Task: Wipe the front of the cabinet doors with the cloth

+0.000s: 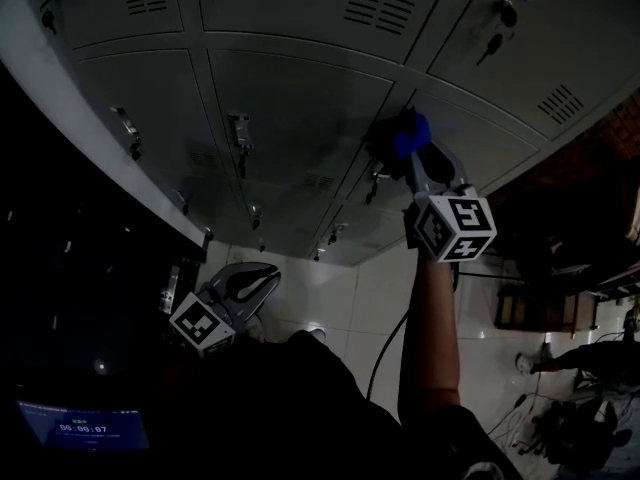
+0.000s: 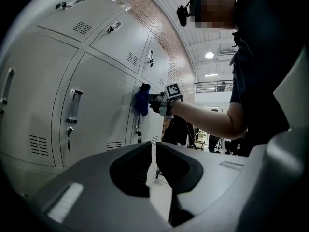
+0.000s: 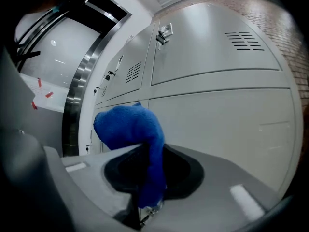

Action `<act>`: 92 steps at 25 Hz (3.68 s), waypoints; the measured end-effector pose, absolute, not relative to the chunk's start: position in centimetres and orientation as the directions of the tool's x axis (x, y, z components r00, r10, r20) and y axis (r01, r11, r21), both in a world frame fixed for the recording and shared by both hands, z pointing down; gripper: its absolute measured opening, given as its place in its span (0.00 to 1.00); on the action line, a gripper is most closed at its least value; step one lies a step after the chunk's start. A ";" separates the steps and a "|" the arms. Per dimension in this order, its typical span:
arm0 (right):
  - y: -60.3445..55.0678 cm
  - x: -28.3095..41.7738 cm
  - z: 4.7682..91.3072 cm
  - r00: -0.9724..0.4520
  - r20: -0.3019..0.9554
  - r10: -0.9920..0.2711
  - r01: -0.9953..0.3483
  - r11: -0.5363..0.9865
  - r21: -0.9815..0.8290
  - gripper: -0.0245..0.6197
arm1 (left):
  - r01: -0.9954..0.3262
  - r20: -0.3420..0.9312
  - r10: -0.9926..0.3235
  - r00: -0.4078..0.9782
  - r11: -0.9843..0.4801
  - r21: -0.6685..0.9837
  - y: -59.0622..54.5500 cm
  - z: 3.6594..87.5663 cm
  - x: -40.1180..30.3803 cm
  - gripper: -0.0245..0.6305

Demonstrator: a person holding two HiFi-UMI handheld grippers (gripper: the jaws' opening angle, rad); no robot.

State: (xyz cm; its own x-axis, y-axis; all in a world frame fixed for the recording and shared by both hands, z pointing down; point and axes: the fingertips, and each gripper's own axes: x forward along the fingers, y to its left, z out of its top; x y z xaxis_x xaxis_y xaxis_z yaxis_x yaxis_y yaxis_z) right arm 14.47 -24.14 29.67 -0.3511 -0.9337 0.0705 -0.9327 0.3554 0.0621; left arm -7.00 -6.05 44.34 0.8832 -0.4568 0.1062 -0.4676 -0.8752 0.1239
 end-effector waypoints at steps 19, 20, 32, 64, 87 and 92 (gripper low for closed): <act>-20.6 30.2 30.7 -0.113 0.097 -0.989 -0.992 0.118 0.054 0.15 | -0.368 0.105 -0.357 0.928 -0.922 0.120 -6.4 44.8 -0.9 0.06; -20.5 31.0 30.8 -0.103 0.099 -0.990 -0.993 0.108 0.052 0.15 | -0.364 0.106 -0.353 0.930 -0.923 0.121 -6.4 44.8 -0.5 0.06; -18.7 38.4 31.7 0.025 0.111 -0.994 -0.998 -0.019 0.055 0.15 | -0.330 0.103 -0.318 0.942 -0.935 0.132 -5.5 44.8 2.5 0.06; -23.9 14.6 38.1 -0.268 0.197 -0.943 -0.959 0.281 0.043 0.15 | -0.457 0.075 -0.450 0.890 -0.878 0.143 -5.5 44.2 -7.4 0.06; -20.3 32.3 40.0 -0.018 0.243 -0.970 -0.999 0.024 0.023 0.15 | -0.395 0.091 -0.386 0.918 -0.907 0.145 -5.6 44.9 -1.9 0.06; -19.5 35.8 40.5 0.027 0.248 -0.968 -1.000 -0.023 0.019 0.15 | -0.400 0.096 -0.390 0.916 -0.905 0.142 -5.4 45.1 -1.0 0.06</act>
